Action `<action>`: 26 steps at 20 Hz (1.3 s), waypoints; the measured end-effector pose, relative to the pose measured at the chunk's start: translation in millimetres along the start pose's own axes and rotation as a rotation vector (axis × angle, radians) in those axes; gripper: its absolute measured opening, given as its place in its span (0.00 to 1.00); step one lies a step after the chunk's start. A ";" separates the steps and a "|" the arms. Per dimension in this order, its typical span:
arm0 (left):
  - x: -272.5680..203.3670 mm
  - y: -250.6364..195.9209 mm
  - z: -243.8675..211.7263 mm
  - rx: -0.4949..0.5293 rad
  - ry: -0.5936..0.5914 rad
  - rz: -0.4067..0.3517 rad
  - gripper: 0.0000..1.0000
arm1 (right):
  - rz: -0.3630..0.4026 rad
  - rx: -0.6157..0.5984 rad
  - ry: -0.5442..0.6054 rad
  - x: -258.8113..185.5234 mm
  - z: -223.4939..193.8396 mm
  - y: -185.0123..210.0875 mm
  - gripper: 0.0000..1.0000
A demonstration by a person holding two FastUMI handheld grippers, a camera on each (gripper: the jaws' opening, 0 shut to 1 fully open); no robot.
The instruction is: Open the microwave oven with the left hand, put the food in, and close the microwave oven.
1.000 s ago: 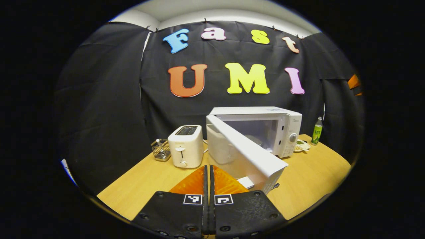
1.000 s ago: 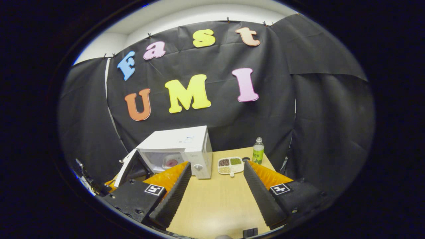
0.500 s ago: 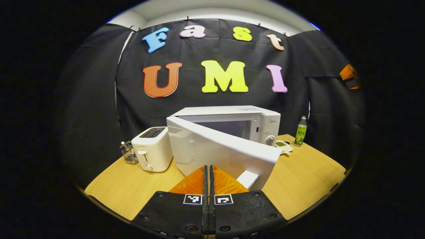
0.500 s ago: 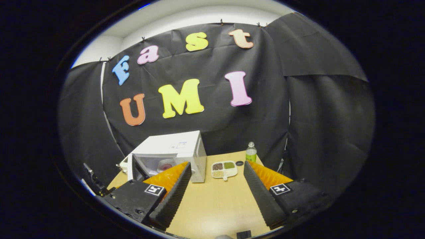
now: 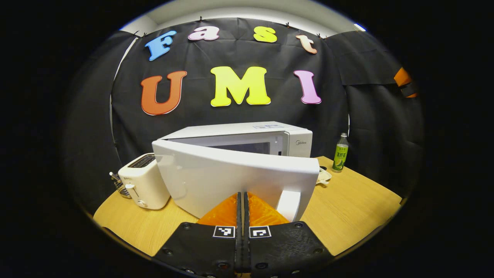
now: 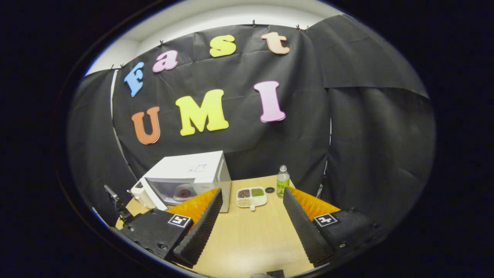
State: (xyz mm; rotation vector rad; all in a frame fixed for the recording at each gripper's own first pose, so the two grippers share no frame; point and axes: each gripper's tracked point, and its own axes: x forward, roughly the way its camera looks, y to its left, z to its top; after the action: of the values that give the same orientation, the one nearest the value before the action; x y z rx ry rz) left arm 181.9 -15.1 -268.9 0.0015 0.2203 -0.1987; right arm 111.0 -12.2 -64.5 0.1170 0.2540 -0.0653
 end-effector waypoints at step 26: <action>124.8 -40.1 17.6 0.002 -0.006 -0.078 0.00 | -0.101 0.006 0.007 7.6 2.6 -26.9 1.00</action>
State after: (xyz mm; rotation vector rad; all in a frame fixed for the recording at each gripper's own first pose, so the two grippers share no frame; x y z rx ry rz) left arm 297.2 -79.2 -278.1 -0.0062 0.2143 -0.2767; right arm 116.9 -39.5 -66.9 0.1107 0.2667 -0.1661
